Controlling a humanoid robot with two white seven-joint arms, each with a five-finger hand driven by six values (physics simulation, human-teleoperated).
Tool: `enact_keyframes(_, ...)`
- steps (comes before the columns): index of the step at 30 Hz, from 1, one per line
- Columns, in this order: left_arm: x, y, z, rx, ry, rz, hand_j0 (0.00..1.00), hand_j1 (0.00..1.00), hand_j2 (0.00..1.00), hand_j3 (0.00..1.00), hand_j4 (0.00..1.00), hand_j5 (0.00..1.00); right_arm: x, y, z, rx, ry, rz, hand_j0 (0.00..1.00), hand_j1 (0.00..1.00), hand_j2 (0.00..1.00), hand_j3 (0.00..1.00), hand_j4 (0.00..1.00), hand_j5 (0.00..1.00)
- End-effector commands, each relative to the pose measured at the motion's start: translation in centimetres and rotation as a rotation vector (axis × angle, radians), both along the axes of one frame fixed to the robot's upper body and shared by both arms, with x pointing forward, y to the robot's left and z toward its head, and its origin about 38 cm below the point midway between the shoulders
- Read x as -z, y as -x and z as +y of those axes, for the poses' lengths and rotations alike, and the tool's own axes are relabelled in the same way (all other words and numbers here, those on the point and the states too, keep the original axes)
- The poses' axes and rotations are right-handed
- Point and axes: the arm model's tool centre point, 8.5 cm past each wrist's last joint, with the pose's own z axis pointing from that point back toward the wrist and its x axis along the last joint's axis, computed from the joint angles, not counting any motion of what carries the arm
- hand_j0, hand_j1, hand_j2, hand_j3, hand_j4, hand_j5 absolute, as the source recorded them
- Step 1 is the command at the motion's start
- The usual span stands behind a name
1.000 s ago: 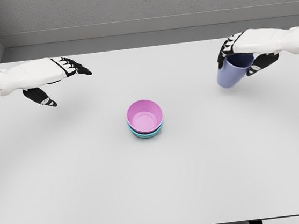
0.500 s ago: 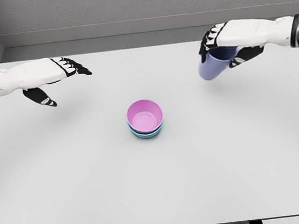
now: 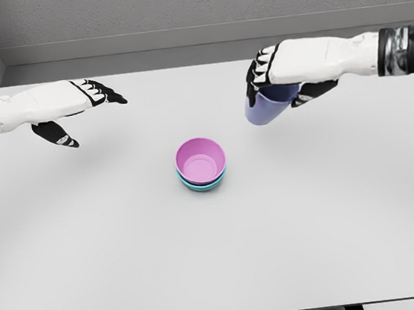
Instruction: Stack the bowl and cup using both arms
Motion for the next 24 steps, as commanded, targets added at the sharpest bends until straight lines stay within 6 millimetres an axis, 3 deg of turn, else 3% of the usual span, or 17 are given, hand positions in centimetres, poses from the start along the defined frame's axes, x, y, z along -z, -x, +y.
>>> enact_keyframes(1, -0.1, 0.0, 0.0, -0.003, 0.006, 0.001, 1.00, 1.00, 1.00, 1.00, 1.00, 1.00, -0.2, 0.7, 0.9, -0.034, -0.004, -0.006, 0.60, 0.60, 0.60, 0.60, 0.60, 0.60)
enact_keyframes(9, -0.1, 0.0, 0.0, -0.003, 0.006, 0.001, 1.00, 1.00, 1.00, 1.00, 1.00, 1.00, -1.0, 2.6, 3.2, -0.125, -0.006, -0.041, 0.60, 0.60, 0.60, 0.60, 0.60, 0.60)
enact_keyframes(24, -0.1, 0.0, 0.0, -0.003, 0.007, 0.000, 1.00, 1.00, 1.00, 1.00, 1.00, 1.00, -0.1, 3.5, 7.3, -0.228, -0.005, -0.026, 0.60, 0.60, 0.60, 0.60, 0.60, 0.60)
